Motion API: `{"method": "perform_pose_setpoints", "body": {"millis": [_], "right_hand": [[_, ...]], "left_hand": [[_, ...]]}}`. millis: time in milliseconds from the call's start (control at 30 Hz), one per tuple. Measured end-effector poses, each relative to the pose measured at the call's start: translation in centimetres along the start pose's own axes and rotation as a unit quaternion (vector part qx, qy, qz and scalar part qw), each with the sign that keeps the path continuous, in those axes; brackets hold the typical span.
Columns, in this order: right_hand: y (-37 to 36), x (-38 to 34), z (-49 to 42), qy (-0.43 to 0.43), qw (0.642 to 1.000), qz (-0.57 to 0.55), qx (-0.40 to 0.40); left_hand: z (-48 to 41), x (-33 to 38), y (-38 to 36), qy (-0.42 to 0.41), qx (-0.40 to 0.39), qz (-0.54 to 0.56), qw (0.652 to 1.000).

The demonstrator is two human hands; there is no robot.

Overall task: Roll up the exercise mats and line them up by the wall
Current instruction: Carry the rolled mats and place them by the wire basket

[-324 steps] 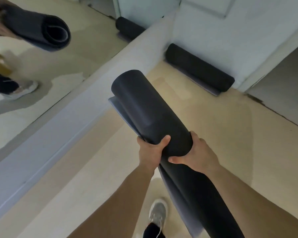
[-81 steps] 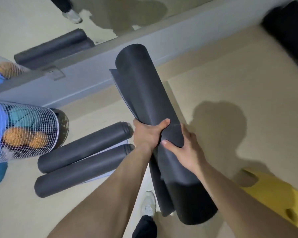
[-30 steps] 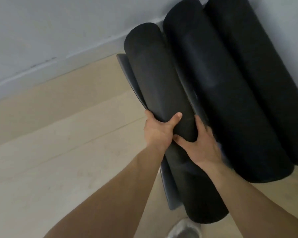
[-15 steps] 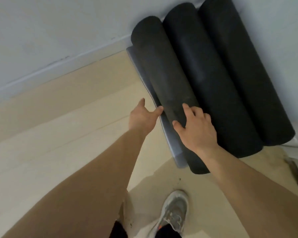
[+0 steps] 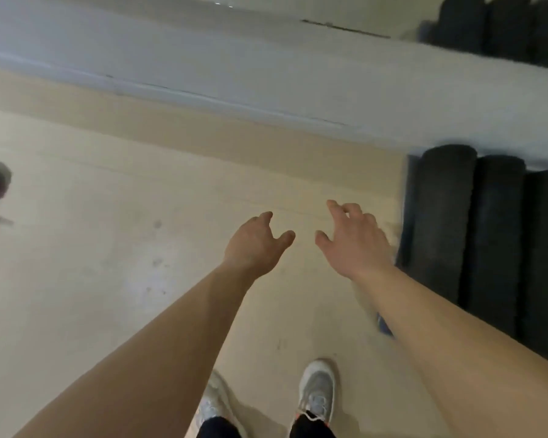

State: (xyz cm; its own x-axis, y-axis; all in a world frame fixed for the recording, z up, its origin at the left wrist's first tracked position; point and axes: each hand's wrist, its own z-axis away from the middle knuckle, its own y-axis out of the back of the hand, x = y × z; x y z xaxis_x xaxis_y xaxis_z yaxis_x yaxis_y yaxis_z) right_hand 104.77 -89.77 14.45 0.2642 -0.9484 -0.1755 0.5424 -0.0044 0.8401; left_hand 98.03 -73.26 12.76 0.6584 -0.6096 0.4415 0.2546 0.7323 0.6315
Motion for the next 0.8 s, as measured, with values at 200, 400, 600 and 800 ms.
{"method": "perform_pose_setpoints", "body": {"millis": [200, 400, 600, 800], "right_hand": [[-0.5, -21.4, 3.0, 0.16, 0.984, 0.073, -0.035], [-3.5, -42.4, 8.2, 0.27, 0.952, 0.129, -0.067], [-6.9, -61.0, 12.2, 0.359, 0.917, 0.147, -0.091], [-11.0, -75.9, 9.6, 0.433, 0.869, 0.201, -0.126]], "left_hand": [[7.6, -15.6, 12.7, 0.077, 0.083, 0.042, 0.993], [16.9, -34.7, 23.4, 0.18, 0.153, 0.097, 0.967], [23.6, -51.2, 31.8, 0.267, 0.172, 0.103, 0.942], [22.0, -63.7, 40.0, 0.304, 0.187, 0.119, 0.927]]}}
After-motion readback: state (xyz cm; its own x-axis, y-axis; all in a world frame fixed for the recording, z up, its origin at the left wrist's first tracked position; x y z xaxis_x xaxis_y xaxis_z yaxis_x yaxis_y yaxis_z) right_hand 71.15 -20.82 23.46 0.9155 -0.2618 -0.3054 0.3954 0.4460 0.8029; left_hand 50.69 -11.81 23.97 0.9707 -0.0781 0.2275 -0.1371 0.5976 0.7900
